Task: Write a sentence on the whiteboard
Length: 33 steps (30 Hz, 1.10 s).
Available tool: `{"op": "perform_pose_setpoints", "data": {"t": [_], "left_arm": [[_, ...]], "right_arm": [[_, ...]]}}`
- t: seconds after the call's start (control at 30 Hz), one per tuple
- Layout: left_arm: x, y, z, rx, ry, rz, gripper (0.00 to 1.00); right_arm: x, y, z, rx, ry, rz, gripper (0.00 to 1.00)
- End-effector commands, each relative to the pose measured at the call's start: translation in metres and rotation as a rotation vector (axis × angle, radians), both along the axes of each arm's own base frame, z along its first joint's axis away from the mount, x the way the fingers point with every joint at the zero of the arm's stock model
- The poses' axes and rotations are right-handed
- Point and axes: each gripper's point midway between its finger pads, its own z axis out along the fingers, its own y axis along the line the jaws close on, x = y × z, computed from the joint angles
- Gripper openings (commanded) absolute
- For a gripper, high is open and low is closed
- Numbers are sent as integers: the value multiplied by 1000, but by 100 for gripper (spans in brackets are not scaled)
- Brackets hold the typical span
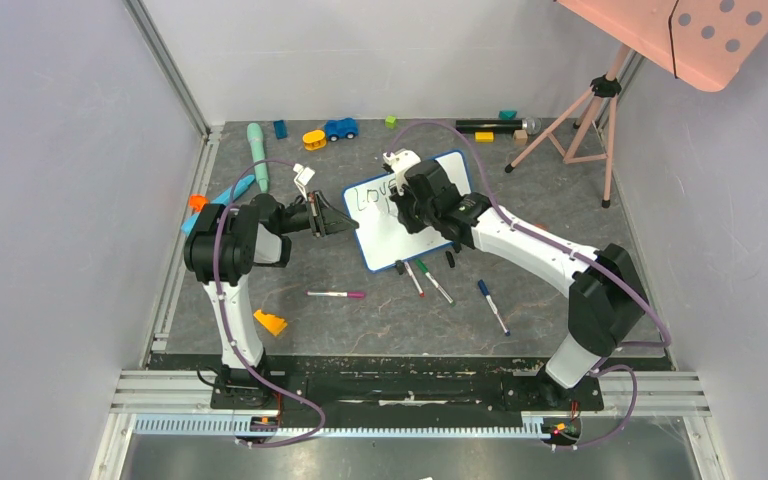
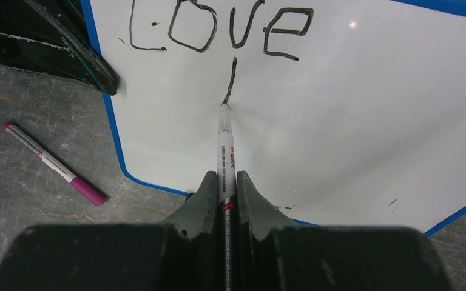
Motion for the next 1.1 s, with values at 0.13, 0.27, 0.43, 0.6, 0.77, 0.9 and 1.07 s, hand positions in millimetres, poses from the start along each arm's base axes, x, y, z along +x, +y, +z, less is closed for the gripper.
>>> {"op": "perform_pose_setpoints", "data": {"t": [0.13,0.27,0.43,0.6,0.77,0.9,1.07], "left_arm": [[-10,-3,2,4,-23,-61,2],[-11,-3,2,4,-23,-64,2],[-11,-3,2,4,-25,-61,2],[-11,-3,2,4,-24,-63,2],[-10,-3,3,4,-25,-65,2],[-10,-3,3,4,-25,-64,2],[-10,-3,3,4,-26,-66,2]], "right_arm": [[-5,-8,-9,-13,10,-12,0],[-4,-6,-7,-9,7,-9,0],[1,-5,1,-2,-12,-18,0],[8,-1,10,6,-34,-25,0],[14,1,17,1,-50,-30,0],[17,3,20,5,-56,-31,0],[19,4,23,5,-64,-35,0]]}}
